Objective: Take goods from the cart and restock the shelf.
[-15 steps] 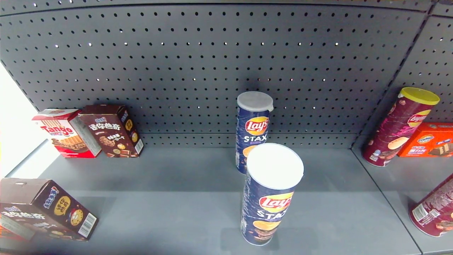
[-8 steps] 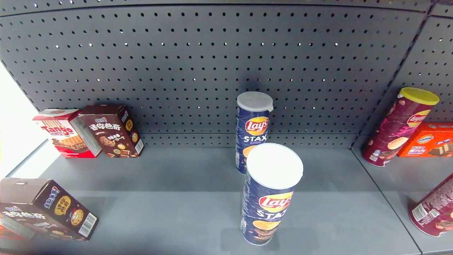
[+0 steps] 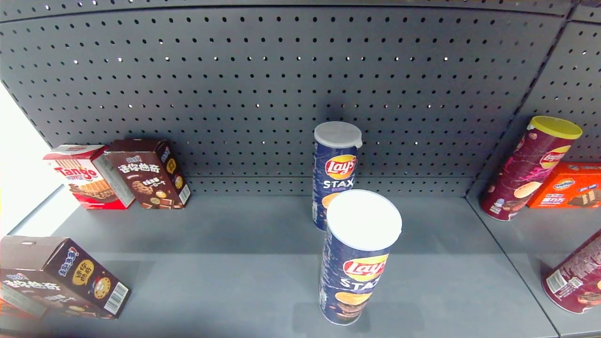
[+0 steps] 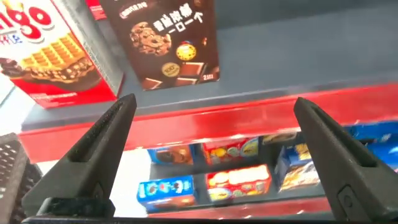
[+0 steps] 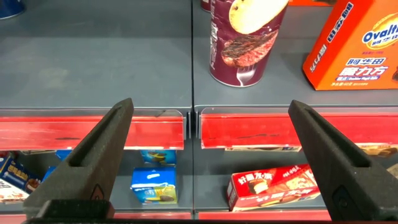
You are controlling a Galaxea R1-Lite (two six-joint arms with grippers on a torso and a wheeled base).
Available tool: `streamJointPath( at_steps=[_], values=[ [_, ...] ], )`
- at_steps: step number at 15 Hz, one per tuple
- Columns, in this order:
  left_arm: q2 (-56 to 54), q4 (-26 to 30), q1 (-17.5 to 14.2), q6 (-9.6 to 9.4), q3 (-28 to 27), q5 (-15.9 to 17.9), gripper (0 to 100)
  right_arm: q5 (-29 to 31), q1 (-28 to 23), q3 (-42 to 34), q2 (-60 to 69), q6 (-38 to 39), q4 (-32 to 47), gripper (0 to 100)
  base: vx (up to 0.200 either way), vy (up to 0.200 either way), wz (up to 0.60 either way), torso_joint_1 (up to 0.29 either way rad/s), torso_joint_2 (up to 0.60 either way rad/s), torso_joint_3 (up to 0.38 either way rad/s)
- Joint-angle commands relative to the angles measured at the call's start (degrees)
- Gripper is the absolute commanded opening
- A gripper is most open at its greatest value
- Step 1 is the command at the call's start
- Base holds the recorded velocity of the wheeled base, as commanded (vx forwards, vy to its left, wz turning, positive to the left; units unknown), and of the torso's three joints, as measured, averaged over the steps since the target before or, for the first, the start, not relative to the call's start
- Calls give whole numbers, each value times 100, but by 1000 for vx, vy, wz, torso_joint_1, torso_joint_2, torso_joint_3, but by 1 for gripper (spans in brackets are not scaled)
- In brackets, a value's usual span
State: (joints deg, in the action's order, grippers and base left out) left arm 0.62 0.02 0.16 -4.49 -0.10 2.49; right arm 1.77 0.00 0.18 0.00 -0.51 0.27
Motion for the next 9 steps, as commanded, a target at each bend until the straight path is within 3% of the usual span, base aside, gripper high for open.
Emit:
streamJointPath(
  at_steps=[1,2,3,4,6,7,8,9],
  values=[
    [-53,-2,2,115,1,-47,100,-1,0,-1,0,-2,0,100,0,0,0,0,0,0],
    [-53,-2,2,185,1,-231,100,-1,0,-1,0,-2,0,100,0,0,0,0,0,0],
    [-62,-11,-7,255,10,-838,100,-1,0,-1,0,-2,0,100,0,0,0,0,0,0],
    [-62,-11,-7,255,10,-864,100,-1,0,-1,0,-2,0,100,0,0,0,0,0,0],
    [-62,-11,-7,282,10,-820,100,-1,0,-1,0,-2,0,100,0,0,0,0,0,0],
    [-53,-11,2,238,10,-451,100,-1,0,-1,0,-2,0,100,0,0,0,0,0,0],
    [-53,-2,2,211,1,156,100,-1,0,-1,0,-2,0,100,0,0,0,0,0,0],
    [-53,-2,2,185,1,120,100,-1,0,-1,0,-2,0,100,0,0,0,0,0,0]
  ],
)
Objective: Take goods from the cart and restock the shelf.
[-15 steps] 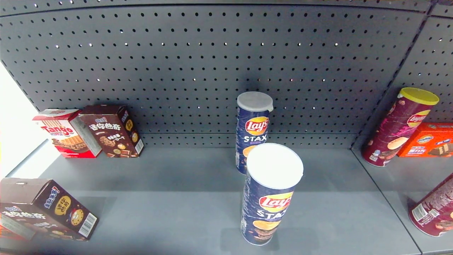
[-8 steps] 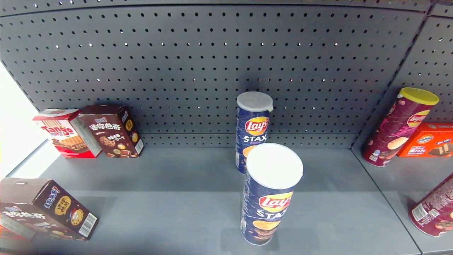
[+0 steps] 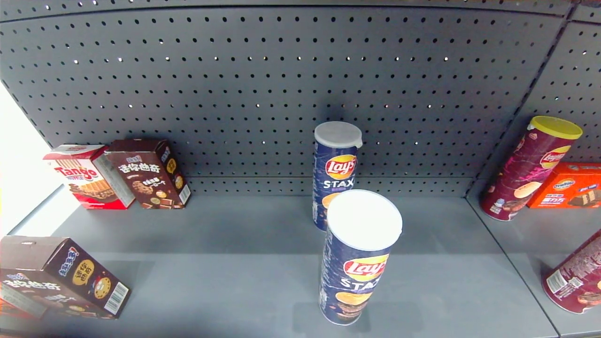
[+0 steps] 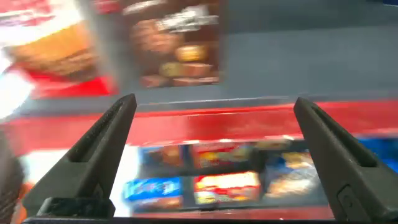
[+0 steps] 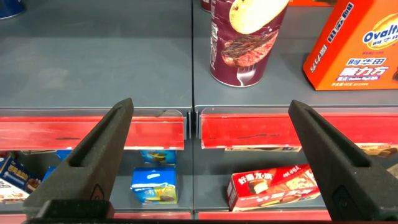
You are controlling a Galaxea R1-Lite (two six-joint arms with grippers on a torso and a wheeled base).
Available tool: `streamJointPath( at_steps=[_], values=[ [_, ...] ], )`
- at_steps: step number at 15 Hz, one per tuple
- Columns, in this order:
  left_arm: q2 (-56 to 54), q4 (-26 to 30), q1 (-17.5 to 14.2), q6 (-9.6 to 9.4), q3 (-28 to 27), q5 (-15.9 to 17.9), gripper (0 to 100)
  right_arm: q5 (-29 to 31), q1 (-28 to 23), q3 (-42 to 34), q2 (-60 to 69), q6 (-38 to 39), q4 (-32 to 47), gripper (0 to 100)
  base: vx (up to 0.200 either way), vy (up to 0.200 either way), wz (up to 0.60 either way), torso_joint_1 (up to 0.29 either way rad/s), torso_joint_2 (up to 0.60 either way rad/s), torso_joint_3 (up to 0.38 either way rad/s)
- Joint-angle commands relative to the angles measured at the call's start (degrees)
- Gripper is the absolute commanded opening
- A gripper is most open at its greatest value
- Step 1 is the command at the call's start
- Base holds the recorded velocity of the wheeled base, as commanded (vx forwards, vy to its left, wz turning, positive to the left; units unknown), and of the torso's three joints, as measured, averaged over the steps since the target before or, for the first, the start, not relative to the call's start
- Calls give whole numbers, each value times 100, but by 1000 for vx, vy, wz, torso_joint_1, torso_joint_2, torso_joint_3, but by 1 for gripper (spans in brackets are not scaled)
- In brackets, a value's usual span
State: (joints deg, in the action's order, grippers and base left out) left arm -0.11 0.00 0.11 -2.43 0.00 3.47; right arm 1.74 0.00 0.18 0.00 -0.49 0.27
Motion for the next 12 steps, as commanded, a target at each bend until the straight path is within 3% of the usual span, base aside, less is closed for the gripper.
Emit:
streamJointPath(
  at_steps=[1,7,8,9,12],
  values=[
    [20,0,7,-39,-9,-57,100,1,0,-1,0,-4,0,100,0,0,0,0,0,0],
    [20,0,7,-30,-9,-57,100,19,0,78,0,66,-53,100,0,0,0,0,0,0],
    [20,0,7,-21,-9,-66,100,19,0,404,-114,75,-141,100,0,0,0,0,0,0],
    [20,0,7,5,-9,-93,100,19,26,1370,-1222,400,-211,100,0,0,0,0,0,0],
    [20,0,7,-12,-9,-75,100,-350,220,2865,-2136,488,-273,100,0,0,0,0,0,0]
  ],
)
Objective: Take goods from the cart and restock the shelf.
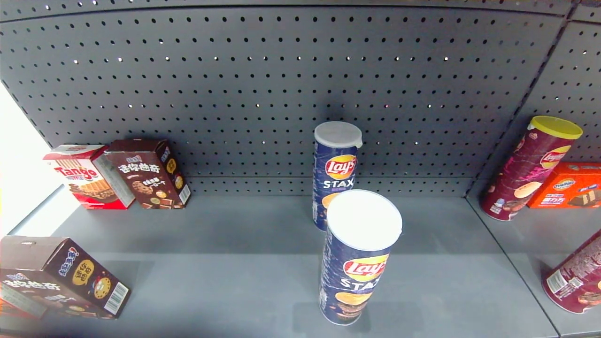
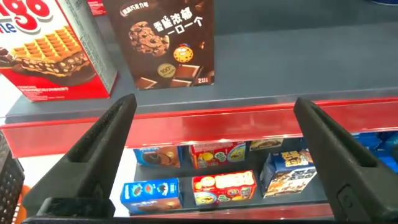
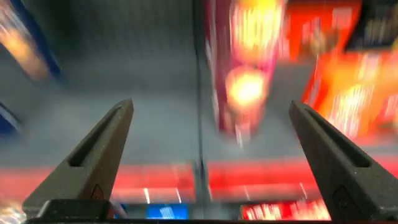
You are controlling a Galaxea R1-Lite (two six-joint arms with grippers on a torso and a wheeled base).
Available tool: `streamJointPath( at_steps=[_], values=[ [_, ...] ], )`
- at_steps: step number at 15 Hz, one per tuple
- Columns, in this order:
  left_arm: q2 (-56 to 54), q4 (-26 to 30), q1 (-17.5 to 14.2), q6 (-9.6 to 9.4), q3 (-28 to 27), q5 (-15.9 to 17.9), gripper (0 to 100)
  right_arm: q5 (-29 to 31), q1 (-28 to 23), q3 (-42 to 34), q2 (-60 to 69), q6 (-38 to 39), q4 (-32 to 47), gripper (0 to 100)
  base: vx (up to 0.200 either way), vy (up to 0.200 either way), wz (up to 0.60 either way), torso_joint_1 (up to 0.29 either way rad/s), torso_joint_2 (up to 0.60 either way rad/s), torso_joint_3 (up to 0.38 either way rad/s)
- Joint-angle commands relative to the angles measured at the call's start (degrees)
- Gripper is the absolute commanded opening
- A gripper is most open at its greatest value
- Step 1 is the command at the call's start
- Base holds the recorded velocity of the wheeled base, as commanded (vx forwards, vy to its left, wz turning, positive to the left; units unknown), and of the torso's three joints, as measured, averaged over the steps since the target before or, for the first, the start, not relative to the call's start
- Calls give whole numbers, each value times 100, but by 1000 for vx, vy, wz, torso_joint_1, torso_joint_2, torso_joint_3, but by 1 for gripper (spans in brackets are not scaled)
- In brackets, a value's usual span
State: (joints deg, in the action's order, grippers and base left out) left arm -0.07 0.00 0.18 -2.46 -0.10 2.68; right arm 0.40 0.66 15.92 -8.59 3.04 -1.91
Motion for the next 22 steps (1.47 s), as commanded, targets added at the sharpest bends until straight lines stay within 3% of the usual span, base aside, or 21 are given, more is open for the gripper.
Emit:
streamJointPath(
  at_steps=[1,7,13,17,20,22],
  values=[
    [16,0,-1,18,1,-5,100,-445,171,1800,-1698,39,-81,100,0,0,0,0,0,0],
    [16,0,-1,70,1,-40,100,-1912,426,2038,-2727,-638,-151,100,0,0,0,0,0,0],
    [16,0,-1,88,1,-40,100,-1939,1507,2890,-4256,-611,-1030,100,0,0,0,0,0,0],
    [16,0,-1,97,1,-40,100,-1930,2254,2996,-4897,-620,-1171,100,0,0,0,0,0,0],
    [16,0,-1,88,1,-40,100,-1895,2527,2961,-5302,-629,-1417,100,0,0,0,0,0,0],
    [16,0,-1,88,1,-31,100,-1499,2843,2846,-5495,-638,-1426,100,0,0,0,0,0,0]
  ],
)
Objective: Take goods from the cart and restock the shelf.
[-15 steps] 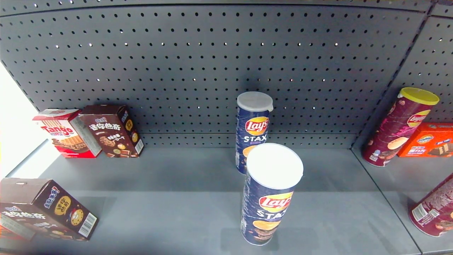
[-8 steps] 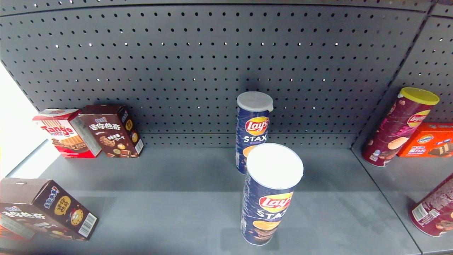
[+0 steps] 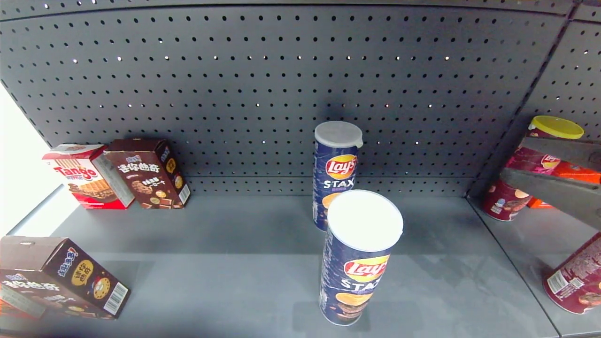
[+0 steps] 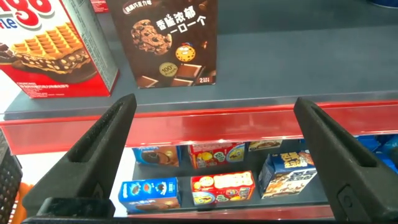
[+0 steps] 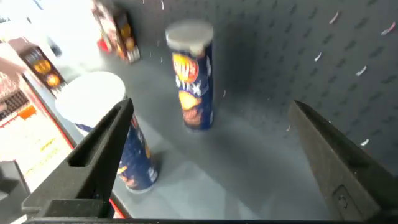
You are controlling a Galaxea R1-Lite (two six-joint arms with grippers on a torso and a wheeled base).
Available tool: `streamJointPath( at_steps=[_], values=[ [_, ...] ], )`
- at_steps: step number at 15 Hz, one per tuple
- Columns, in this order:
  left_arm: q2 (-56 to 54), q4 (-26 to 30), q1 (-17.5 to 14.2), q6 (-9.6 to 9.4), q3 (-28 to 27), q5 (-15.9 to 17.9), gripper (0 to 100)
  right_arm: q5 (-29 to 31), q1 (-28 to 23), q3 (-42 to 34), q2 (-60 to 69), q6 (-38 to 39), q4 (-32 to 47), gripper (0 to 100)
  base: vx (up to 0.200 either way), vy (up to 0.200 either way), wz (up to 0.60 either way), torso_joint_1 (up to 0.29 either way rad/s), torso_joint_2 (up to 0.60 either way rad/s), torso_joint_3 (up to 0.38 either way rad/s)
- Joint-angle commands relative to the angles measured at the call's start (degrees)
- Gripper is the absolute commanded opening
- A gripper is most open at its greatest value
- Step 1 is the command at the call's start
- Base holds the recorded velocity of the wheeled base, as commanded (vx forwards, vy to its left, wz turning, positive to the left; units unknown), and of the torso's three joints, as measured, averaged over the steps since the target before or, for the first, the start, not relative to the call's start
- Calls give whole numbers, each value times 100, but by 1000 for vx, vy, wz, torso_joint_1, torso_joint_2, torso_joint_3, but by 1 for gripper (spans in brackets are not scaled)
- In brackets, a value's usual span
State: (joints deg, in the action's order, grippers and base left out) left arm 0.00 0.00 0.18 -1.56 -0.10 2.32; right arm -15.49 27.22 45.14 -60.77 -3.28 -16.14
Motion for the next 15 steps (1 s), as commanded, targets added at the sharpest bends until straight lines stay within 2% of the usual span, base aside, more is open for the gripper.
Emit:
streamJointPath(
  at_steps=[1,7,15],
  values=[
    [9,0,-1,-2,1,6,100,240,292,-172,-339,-6,-12,100,0,0,0,0,0,0],
    [9,0,-1,-11,1,6,100,442,767,-506,-778,-6,23,100,0,0,0,0,0,0],
    [9,0,-1,-11,1,6,100,776,1031,-1095,-1033,3,23,100,0,0,0,0,0,0]
  ],
)
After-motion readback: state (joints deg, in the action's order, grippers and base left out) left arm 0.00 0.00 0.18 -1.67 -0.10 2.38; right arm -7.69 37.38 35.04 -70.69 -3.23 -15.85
